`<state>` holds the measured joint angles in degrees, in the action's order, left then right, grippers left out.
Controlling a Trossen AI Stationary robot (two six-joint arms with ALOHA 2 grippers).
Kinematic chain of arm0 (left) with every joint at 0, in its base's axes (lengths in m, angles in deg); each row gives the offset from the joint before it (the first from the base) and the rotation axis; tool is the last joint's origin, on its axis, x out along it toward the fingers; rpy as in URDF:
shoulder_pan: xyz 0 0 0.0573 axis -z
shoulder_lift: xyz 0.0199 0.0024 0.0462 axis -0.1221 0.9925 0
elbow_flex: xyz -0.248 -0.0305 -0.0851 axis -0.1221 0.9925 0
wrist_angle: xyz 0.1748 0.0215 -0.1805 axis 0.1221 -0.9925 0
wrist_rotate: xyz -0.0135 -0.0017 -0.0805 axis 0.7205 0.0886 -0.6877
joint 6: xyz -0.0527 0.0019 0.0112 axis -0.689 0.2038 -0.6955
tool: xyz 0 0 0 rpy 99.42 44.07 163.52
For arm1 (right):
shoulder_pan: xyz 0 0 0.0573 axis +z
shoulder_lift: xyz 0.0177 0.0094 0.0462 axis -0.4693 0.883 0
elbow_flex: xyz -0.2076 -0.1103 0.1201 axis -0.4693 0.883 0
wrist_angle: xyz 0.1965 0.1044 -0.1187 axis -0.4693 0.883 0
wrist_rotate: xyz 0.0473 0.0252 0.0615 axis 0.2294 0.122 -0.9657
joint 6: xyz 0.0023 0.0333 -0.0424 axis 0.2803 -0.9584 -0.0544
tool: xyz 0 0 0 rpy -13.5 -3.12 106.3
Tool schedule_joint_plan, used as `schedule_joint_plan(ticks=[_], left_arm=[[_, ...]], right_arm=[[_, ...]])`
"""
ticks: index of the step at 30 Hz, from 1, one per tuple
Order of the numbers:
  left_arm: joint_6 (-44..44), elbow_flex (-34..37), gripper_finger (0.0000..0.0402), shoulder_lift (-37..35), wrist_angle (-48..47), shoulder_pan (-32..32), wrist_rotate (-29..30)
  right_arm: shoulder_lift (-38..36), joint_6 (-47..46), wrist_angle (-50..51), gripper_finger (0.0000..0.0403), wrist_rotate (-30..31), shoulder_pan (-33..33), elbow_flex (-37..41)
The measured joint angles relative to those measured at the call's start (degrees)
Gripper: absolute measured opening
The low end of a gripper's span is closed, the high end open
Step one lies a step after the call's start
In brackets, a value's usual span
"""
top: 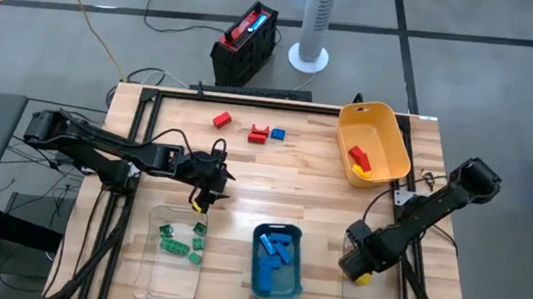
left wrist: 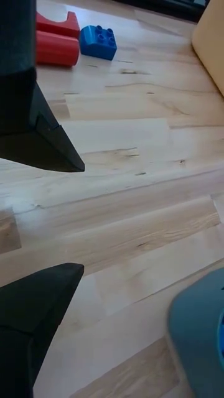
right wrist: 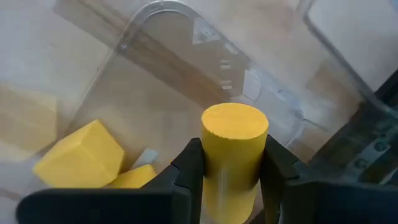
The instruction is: Sort blocks
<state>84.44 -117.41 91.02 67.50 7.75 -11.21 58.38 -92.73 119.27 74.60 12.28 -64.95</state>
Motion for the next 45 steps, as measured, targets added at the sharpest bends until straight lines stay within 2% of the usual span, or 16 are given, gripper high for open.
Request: schedule_joint_plan(ticks=[9,12,17,20,26,31,36,42,45], left_arm=[[-0.38,-0.02,0.0246,0.0,1.94,0.0,0.02],[-1.14,-0.02,0.0246,0.0,3.16,0.0,0.0],[-2.97,-0.02,0.0246,0.0,3.65,0.0,0.02],[-3.85,-0.02,0.0246,0.0,3.64,-0.02,0.0],[-10.39,-0.02,0.0246,0.0,3.65,-0.02,0.0],[-12.46,-0.02,0.0246,0.01,2.79,-0.01,0.0],[-14.99,-0.02,0.0246,0.0,2.56,0.94,0.07],[-16.02,-0.02,0.0246,0.0,3.87,1.99,0.13],[-15.96,-0.02,0.0246,0.0,4.98,1.93,3.87]], right_arm=[[0.0,4.12,-1.07,0.0222,0.22,-2.39,0.99],[0.0,5.87,-1.09,0.0242,0.22,-3.12,0.87],[0.0,6.86,4.47,0.0247,0.44,-4.04,-3.49],[0.0,6.88,9.62,0.0243,2.82,-3.9,-8.13],[0.0,7.83,16.06,0.0238,14.15,-3.91,-17.9],[0.0,14.31,16.17,0.0238,25.87,-5.38,-21.85],[0.0,22.37,11.75,0.0238,33.06,-8.49,-22.86],[0.02,39.37,0.4,0.0238,38.63,-13.44,-22.86],[0.02,49.41,-5.1,0.0238,39.21,-17.87,-22.86]])
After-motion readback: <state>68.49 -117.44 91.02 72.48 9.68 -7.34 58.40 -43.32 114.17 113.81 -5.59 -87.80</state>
